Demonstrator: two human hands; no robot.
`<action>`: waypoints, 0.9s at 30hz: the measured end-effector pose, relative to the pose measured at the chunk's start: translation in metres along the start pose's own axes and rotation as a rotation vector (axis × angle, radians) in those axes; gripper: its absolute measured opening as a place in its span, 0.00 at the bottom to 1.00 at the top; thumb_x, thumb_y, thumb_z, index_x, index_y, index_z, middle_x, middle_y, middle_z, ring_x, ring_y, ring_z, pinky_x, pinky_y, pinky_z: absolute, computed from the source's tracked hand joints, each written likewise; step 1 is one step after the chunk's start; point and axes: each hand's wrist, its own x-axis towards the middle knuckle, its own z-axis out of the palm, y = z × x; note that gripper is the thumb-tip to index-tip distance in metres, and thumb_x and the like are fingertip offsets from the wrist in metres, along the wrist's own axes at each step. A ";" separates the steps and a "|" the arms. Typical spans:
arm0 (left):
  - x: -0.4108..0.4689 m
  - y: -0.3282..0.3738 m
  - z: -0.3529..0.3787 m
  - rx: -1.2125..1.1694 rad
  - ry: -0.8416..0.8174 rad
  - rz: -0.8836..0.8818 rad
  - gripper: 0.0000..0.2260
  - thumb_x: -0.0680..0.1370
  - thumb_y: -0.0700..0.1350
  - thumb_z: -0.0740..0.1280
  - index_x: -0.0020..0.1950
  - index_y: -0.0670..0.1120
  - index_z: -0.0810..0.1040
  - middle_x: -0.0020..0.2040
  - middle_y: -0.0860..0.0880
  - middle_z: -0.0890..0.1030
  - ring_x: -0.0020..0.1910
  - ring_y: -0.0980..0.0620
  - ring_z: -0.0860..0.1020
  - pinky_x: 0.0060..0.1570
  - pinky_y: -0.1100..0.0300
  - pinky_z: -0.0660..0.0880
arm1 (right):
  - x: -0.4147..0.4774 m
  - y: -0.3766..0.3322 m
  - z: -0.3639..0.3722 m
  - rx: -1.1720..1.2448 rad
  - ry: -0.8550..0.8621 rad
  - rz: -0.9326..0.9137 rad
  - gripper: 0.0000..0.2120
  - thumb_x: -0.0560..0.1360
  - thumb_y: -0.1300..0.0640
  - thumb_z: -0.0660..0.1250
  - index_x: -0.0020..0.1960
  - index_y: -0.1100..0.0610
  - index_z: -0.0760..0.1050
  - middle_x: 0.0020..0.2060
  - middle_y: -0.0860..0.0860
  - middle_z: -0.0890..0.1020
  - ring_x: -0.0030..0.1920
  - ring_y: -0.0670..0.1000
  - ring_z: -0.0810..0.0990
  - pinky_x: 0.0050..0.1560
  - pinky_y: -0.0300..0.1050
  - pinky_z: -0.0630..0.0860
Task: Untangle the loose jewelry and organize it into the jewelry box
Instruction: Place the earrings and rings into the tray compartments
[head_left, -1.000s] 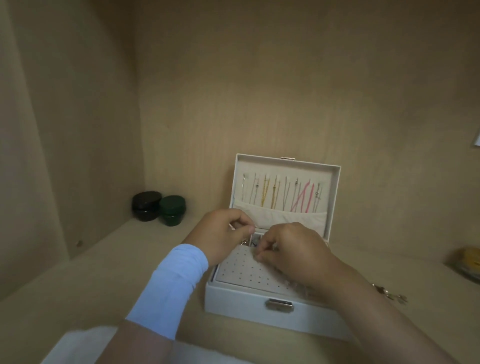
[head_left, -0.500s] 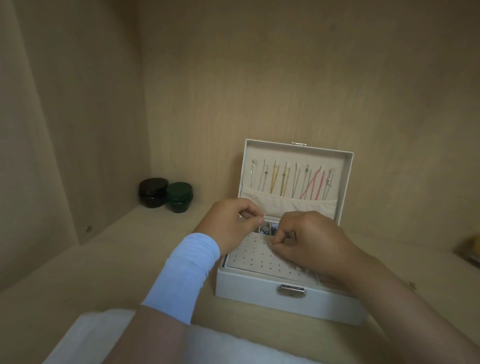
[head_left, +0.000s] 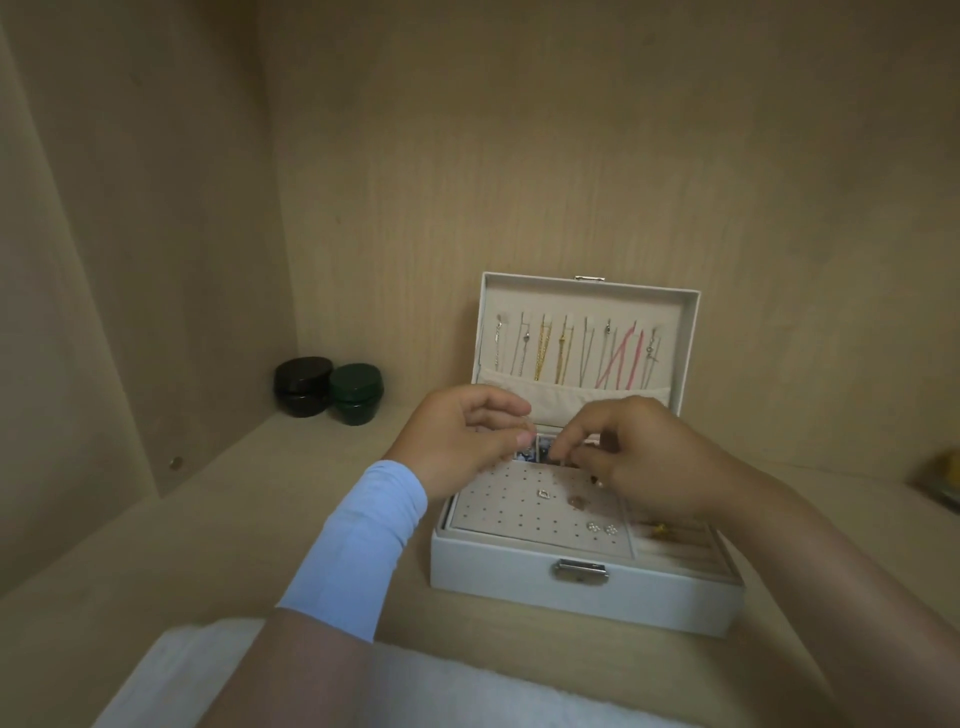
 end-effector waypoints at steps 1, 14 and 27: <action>0.000 0.001 0.001 -0.018 0.000 -0.009 0.09 0.73 0.40 0.74 0.52 0.48 0.81 0.45 0.50 0.86 0.39 0.53 0.82 0.35 0.66 0.75 | 0.001 0.000 -0.002 0.033 0.053 0.005 0.11 0.78 0.60 0.68 0.46 0.44 0.83 0.31 0.28 0.78 0.28 0.39 0.75 0.32 0.28 0.68; -0.006 0.011 0.016 -0.009 -0.070 0.015 0.12 0.75 0.43 0.72 0.57 0.45 0.75 0.36 0.49 0.85 0.28 0.54 0.78 0.30 0.69 0.72 | 0.000 -0.005 -0.004 0.337 0.060 -0.103 0.04 0.72 0.57 0.77 0.43 0.49 0.86 0.35 0.41 0.85 0.28 0.45 0.72 0.31 0.36 0.72; -0.005 0.007 0.020 -0.065 -0.006 0.063 0.10 0.72 0.36 0.74 0.52 0.45 0.80 0.43 0.46 0.86 0.40 0.45 0.81 0.48 0.52 0.80 | 0.000 0.000 -0.006 0.368 0.160 -0.150 0.07 0.67 0.60 0.80 0.40 0.50 0.86 0.39 0.49 0.85 0.28 0.50 0.73 0.32 0.41 0.72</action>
